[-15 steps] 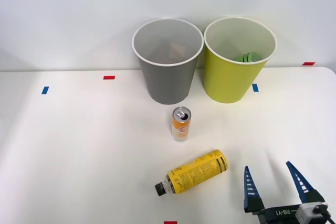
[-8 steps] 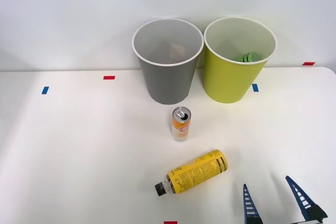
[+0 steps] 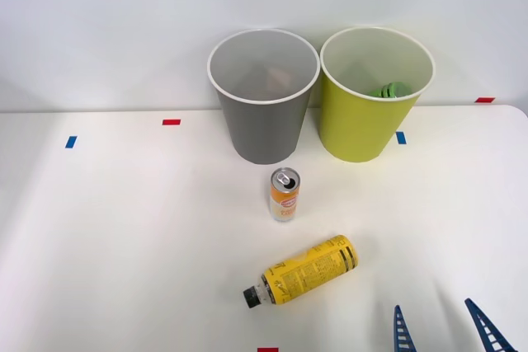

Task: Put cans in the gray bin, plastic bottles in the light green bin

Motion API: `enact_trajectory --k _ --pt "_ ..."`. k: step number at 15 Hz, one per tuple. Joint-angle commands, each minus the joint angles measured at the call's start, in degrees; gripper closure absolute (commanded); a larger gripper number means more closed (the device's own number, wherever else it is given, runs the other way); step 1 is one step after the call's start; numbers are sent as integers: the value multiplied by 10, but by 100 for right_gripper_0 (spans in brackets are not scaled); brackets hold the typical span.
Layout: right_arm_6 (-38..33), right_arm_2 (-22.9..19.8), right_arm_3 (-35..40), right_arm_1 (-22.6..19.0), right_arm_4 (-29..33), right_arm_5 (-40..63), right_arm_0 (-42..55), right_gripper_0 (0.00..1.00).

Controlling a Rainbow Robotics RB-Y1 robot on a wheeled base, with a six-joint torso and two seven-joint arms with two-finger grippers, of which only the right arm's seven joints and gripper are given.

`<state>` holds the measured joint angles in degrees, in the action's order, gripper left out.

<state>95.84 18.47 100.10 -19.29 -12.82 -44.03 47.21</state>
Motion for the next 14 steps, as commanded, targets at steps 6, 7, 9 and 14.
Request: enact_trajectory --k 6,7,9,14 --pt "1 -10 0 13 12 0 -2 0" --pt "1 -10 0 13 12 0 -2 0" --pt "1 -10 0 13 12 0 -2 0" --pt "1 -10 0 13 12 0 -2 0"
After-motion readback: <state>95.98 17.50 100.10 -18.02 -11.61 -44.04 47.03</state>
